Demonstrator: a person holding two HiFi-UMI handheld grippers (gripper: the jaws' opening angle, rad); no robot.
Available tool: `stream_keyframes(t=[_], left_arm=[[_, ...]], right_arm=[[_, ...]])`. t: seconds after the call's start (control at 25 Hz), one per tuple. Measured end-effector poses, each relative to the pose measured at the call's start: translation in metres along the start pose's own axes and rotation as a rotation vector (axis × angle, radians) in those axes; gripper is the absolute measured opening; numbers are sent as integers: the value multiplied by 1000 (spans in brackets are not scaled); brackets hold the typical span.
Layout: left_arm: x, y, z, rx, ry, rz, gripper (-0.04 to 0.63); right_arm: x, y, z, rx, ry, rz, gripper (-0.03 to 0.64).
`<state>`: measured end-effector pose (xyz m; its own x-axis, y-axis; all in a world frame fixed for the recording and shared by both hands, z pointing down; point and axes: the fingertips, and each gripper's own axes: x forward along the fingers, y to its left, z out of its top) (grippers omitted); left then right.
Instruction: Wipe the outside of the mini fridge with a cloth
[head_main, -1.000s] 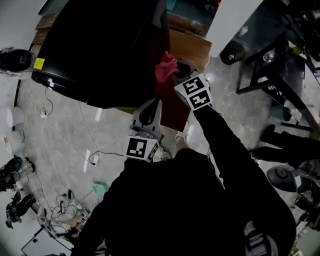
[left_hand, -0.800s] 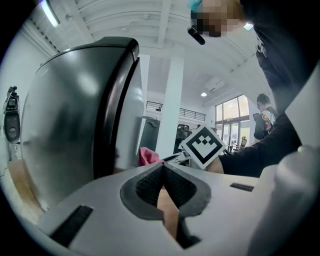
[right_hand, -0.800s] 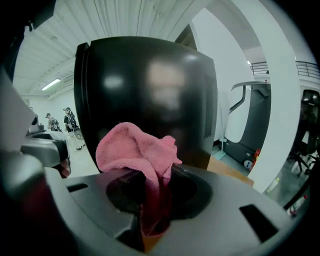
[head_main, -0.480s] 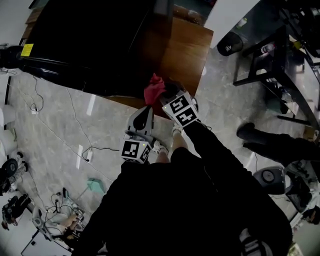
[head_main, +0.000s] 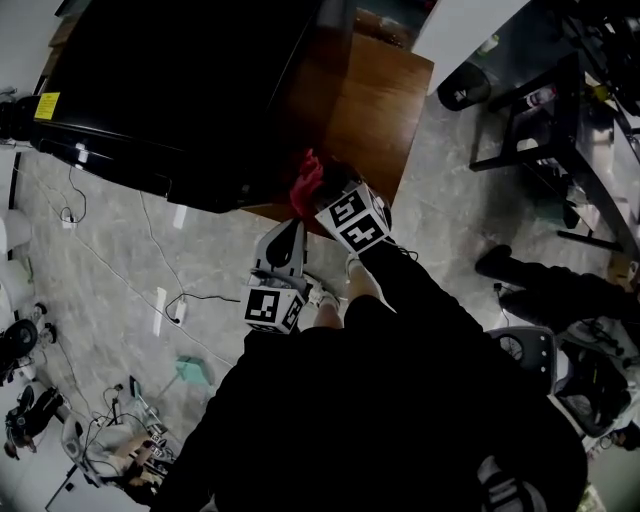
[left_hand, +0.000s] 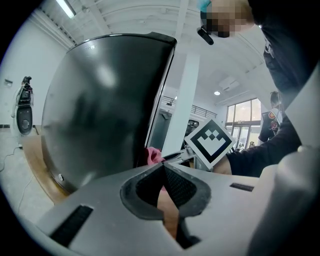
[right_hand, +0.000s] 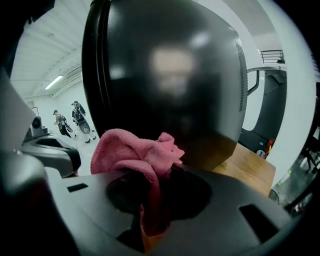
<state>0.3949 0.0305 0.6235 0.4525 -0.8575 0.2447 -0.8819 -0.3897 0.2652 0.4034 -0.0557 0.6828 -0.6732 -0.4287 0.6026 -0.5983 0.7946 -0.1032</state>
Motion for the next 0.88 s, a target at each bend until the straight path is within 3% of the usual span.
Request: stream_keyframes(t=[0.48,0.88], left_arm=[[71,-17,0,-33,49,8,5],[142,-27,28,-18,44,29,5]], right_arm=[[17,-75,12,-19,33,14,103],[33,-154,31,-81,93,32,106]])
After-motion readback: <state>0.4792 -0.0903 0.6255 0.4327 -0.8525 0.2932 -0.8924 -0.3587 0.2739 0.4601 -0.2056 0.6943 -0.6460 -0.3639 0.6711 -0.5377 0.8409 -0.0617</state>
